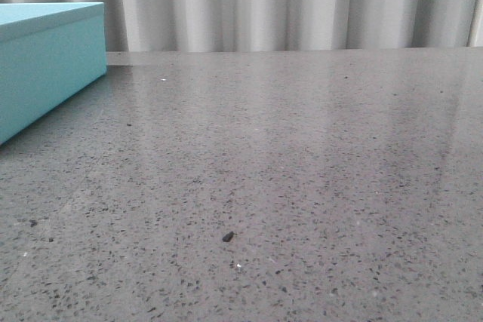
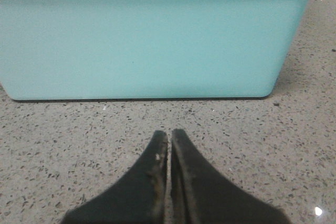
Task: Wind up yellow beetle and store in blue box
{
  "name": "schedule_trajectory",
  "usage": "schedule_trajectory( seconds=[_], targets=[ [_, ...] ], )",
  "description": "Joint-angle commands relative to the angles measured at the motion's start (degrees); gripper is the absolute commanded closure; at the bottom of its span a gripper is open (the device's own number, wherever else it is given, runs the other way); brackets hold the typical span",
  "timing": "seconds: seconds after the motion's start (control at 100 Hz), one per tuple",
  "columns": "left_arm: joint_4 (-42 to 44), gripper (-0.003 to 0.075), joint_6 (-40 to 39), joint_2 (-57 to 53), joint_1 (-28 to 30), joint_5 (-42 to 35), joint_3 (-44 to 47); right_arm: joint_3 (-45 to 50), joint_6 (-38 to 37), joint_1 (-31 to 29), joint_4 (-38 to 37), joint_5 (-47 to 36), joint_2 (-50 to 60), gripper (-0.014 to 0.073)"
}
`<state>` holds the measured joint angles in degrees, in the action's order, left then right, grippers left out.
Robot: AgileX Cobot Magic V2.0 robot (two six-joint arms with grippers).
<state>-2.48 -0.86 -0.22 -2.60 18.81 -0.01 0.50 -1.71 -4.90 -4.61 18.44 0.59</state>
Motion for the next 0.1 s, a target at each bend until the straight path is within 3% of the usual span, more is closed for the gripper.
schedule_trajectory(
  seconds=[0.0, 0.09],
  targets=[
    [0.0, 0.0741, -0.4, -1.8, 0.1, -2.9, 1.5, 1.2, 0.3, -0.4, -0.6, -0.8, 1.2, 0.0635],
    [0.0, 0.0741, -0.4, -1.8, 0.1, -2.9, 1.5, 1.2, 0.3, -0.4, -0.6, -0.8, 1.2, 0.0635]
  ],
)
